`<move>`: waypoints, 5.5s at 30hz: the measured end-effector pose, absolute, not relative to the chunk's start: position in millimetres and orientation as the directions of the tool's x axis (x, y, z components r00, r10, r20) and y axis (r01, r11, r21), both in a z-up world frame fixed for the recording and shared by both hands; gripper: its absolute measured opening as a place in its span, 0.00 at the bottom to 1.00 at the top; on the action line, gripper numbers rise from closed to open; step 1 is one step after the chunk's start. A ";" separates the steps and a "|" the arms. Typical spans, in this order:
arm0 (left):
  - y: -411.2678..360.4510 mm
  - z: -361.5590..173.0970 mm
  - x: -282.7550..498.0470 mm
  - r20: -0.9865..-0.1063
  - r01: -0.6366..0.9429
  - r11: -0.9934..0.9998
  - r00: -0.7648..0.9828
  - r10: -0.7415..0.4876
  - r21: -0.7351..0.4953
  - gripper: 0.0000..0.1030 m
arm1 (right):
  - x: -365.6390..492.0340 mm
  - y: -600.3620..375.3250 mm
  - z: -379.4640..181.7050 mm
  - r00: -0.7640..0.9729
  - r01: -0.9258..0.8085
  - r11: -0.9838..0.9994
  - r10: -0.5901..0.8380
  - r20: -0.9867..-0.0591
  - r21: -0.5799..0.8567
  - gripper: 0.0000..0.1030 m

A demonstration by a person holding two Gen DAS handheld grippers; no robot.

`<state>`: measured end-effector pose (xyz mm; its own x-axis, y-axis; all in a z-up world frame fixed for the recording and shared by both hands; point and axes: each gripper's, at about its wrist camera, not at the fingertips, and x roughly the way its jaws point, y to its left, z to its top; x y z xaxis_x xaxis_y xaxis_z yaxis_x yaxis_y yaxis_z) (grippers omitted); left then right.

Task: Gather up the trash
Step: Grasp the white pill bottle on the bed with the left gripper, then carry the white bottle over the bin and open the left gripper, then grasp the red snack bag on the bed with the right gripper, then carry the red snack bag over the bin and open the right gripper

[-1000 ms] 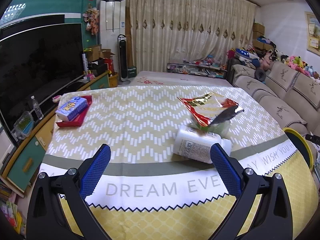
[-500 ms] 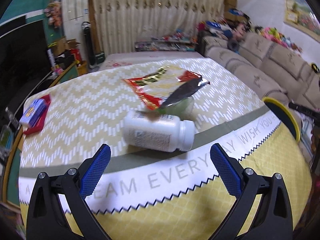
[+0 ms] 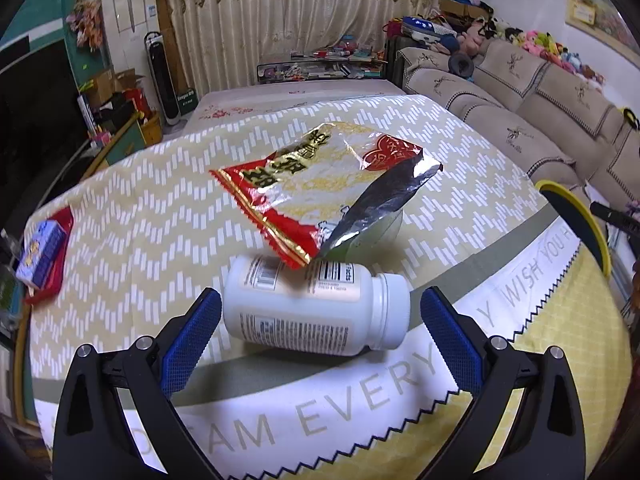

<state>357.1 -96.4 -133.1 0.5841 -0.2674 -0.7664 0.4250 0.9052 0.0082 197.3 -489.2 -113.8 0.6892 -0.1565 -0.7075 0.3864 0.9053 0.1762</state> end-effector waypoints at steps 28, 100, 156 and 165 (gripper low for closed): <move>-125.6 -93.9 272.5 -0.746 0.505 0.862 0.588 -0.313 0.037 0.81 | 171.9 -496.4 -97.0 0.724 0.352 0.920 -0.152 -0.672 0.171 0.64; 23.4 -97.4 292.3 -0.525 0.058 0.998 0.849 -0.059 -0.019 0.92 | 257.7 -286.1 -42.5 0.779 -0.109 0.989 0.149 -0.609 0.101 0.76; 7.8 -99.6 283.2 -0.501 0.061 0.998 0.865 -0.036 0.032 0.95 | 281.9 -248.5 -33.2 0.804 -0.119 0.990 0.143 -0.578 0.079 0.01; 7.9 -101.9 284.1 -0.506 0.063 0.997 0.862 -0.035 0.038 0.95 | 241.3 -338.7 -34.9 0.821 0.083 0.996 -0.042 -0.570 0.046 0.01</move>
